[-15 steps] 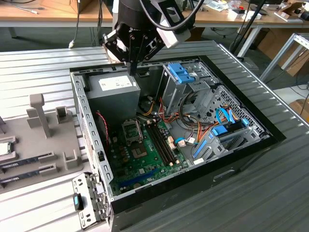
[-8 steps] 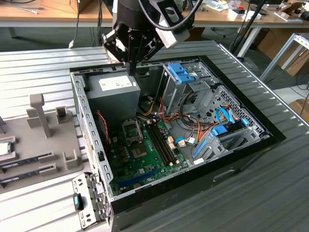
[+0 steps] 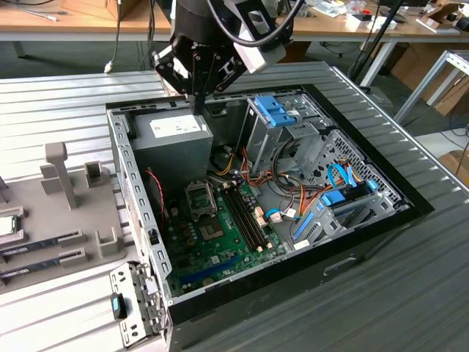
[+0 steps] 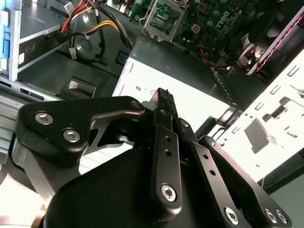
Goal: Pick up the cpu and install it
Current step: 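Reach for the cpu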
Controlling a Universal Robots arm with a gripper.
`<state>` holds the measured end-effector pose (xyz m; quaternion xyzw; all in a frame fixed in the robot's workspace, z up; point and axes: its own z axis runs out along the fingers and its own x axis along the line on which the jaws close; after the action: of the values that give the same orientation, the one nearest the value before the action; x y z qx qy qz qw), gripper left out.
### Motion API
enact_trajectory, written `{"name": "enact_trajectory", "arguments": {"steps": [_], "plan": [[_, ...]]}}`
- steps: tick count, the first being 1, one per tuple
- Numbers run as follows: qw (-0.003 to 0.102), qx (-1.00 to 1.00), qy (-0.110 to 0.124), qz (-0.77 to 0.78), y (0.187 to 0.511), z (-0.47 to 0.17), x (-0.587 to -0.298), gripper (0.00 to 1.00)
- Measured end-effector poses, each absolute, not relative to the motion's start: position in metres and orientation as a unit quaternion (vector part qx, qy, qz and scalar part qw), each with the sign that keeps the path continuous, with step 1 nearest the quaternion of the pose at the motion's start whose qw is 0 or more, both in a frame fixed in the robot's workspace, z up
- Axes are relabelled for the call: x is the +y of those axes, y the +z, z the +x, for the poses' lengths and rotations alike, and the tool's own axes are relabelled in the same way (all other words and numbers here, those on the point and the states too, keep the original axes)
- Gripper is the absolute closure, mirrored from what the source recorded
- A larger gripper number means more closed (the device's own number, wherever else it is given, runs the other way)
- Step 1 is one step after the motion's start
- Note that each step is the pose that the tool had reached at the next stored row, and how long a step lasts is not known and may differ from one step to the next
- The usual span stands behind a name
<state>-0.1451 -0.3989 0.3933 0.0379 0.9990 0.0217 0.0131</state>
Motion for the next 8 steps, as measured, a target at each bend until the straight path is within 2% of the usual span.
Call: {"name": "enact_trajectory", "arguments": {"steps": [8], "plan": [[0.013,0.999,0.022,0.038,0.3933,-0.1482,-0.3989,0.89]]}}
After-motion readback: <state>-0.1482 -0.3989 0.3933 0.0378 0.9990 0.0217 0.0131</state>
